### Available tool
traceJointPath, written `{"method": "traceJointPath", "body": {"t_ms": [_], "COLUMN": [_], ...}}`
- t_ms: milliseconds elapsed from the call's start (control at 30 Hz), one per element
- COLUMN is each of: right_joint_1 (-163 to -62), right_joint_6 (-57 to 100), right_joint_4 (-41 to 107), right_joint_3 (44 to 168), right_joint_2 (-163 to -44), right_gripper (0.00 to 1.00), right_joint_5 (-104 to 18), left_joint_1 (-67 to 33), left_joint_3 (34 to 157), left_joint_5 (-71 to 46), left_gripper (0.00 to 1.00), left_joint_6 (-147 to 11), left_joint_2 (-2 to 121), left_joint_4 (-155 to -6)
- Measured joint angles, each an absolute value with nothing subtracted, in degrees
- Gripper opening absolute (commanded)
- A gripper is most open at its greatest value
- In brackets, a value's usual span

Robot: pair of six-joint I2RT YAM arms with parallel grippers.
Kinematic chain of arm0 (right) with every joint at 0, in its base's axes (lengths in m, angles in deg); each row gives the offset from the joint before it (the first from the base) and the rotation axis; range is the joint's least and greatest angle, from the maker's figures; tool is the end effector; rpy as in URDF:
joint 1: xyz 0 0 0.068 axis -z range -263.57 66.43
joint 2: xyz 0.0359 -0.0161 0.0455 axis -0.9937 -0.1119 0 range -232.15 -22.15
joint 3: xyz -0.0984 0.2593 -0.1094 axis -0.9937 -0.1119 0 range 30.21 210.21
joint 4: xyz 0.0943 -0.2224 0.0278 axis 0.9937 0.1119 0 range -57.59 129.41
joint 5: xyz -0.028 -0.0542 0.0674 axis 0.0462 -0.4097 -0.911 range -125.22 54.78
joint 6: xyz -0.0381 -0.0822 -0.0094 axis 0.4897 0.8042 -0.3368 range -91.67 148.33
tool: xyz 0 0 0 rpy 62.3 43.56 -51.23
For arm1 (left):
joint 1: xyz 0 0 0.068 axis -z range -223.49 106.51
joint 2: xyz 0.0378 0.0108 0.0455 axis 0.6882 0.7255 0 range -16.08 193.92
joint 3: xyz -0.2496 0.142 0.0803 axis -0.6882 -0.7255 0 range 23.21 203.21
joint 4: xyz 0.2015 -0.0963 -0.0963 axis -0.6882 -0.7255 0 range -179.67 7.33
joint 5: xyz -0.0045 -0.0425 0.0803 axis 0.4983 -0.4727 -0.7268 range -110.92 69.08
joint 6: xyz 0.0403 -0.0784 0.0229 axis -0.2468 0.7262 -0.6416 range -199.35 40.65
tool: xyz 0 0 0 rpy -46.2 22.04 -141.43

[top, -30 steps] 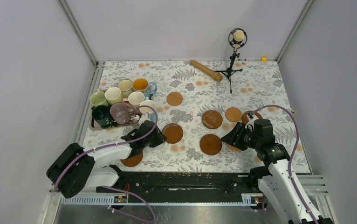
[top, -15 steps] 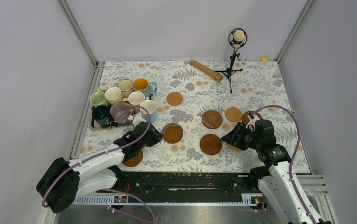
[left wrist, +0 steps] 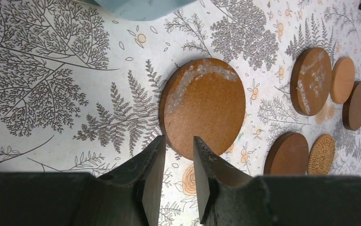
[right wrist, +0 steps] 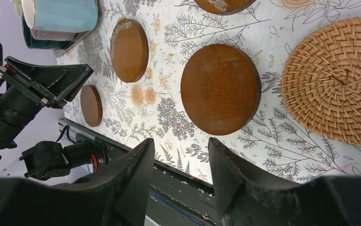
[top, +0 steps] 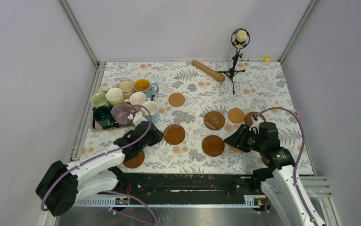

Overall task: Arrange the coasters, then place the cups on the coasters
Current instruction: Move the coaster to the center of the board.

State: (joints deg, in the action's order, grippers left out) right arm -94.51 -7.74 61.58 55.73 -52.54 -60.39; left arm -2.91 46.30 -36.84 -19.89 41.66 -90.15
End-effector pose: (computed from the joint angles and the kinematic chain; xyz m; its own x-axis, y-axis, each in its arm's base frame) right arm 0.1131 0.0572 0.2181 -0.7491 0.3980 -0.5296 -0.0950 0.7267 0.6804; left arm 0.1647 -0.1117 0.1777 -0.6645 -0.5214 -0.5354 -0.1995 0.8142 -0.5452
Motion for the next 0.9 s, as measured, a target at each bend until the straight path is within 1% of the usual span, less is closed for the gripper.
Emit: {"method": "traceJointPath", "body": {"t_ms": [167, 400, 533, 633, 700, 767, 900], "right_joint_1": [-94.5, -94.5, -94.5, -94.5, -94.5, -94.5, -94.5], "right_joint_6": [-7.7, -7.7, -7.8, -7.7, -7.7, -7.7, -7.7], "right_joint_4": [62.4, 63.0, 63.0, 63.0, 63.0, 63.0, 63.0], "right_joint_3": [55.7, 55.7, 55.8, 55.8, 55.8, 55.8, 55.8], "right_joint_2": [-52.1, -52.1, -52.1, -52.1, -52.1, -52.2, -52.3], "right_gripper": [0.54, 0.54, 0.54, 0.54, 0.54, 0.54, 0.54], "right_joint_5": [-60.4, -60.3, -60.4, -60.4, -60.4, -60.4, -60.4], "left_joint_1": [-2.9, -2.3, -2.0, -1.9, -1.9, -1.9, -2.3], "left_joint_3": [47.6, 49.5, 48.9, 47.8, 47.6, 47.6, 47.6], "left_joint_5": [-36.7, -36.4, -37.1, -40.5, -44.6, -48.7, -55.9], "left_gripper": [0.29, 0.29, 0.38, 0.51, 0.58, 0.6, 0.62], "left_joint_6": [-20.0, -20.4, -19.6, -15.9, -11.6, -7.9, -0.5], "left_joint_2": [41.4, 37.4, 34.7, 30.7, 27.1, 23.7, 18.5], "left_joint_4": [-91.3, -95.1, -97.9, -103.8, -110.5, -116.4, -129.2]}}
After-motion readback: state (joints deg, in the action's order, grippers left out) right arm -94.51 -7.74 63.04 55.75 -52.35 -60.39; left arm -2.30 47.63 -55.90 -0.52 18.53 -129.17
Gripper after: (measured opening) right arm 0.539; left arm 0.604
